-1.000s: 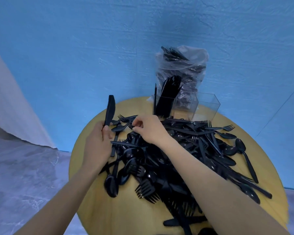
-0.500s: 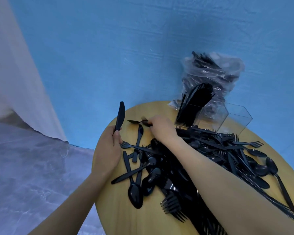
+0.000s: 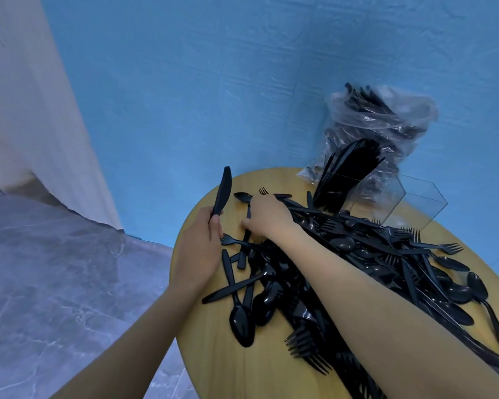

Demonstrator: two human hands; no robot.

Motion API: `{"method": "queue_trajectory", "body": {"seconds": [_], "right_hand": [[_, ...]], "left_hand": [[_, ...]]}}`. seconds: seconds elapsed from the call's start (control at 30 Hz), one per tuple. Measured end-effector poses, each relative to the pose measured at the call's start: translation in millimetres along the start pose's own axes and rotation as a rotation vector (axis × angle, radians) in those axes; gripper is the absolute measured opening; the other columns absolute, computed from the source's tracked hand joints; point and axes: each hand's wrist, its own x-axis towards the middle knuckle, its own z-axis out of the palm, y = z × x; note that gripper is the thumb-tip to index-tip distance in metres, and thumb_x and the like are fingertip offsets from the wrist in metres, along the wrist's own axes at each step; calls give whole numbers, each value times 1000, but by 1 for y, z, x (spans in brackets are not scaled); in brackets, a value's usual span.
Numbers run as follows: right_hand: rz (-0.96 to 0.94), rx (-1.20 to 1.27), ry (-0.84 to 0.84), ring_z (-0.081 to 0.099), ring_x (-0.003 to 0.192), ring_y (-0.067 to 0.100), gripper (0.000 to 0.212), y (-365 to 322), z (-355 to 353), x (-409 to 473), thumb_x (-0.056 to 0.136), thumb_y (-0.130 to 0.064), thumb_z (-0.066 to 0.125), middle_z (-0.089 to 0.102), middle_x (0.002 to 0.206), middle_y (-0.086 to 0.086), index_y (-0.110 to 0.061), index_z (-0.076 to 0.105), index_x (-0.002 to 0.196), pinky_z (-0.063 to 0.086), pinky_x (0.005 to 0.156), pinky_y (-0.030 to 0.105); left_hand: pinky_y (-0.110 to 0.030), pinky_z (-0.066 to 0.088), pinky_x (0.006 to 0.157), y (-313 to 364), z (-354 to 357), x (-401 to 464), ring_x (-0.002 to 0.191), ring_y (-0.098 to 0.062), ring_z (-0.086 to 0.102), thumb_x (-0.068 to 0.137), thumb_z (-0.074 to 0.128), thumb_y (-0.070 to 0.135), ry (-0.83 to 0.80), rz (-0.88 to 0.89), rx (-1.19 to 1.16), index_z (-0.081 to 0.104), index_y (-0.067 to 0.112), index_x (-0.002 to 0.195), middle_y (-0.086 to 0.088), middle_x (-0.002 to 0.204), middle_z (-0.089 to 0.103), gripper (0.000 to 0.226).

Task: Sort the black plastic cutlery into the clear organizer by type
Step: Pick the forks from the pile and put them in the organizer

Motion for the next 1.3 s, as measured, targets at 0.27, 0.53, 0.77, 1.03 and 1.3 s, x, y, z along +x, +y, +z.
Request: {"method": "queue_trajectory", "body": {"seconds": [0.27, 0.53, 0.77, 1.03, 1.3], "right_hand": [[85, -37, 5, 51, 69, 21, 23, -1, -5, 1, 84, -5, 55, 45, 72, 3, -13, 40, 68, 36, 46, 24], [299, 631, -21, 60, 56, 18, 18, 16, -17, -3, 84, 1, 56, 50, 70, 7, -9, 47, 73, 58, 60, 30], [393, 1122, 265, 61, 62, 16, 19, 41, -34, -23, 87, -4, 59, 59, 84, 12, -9, 49, 72, 60, 69, 35], [258, 1121, 560, 54, 57, 10, 15, 47, -51, -51, 90, -6, 54, 57, 69, 5, -10, 49, 77, 45, 52, 19], [182, 1114, 490, 61, 60, 15, 24, 33, -54, -83, 86, -8, 54, 69, 72, 9, -14, 40, 67, 51, 59, 31]], "left_hand": [[-37, 46, 69, 0, -1, 0, 71, -11, 52, 102, 29, 29, -14, -6, 13, 49, 21, 93, 6, 73, 53, 23], [-30, 43, 62, 4, -2, -1, 69, -9, 51, 102, 29, 30, -39, 10, 46, 50, 25, 101, 6, 76, 54, 22], [-23, 39, 59, 2, -1, -2, 68, -8, 51, 102, 30, 28, -50, 15, 30, 50, 24, 100, 5, 76, 55, 21], [-12, 36, 55, 8, -4, -4, 66, -5, 50, 103, 30, 23, -51, 29, 9, 54, 15, 105, 8, 76, 54, 25], [-23, 38, 55, 45, -5, -18, 58, -5, 49, 102, 34, 22, -133, 151, -49, 52, 22, 104, 9, 74, 56, 18]]}}
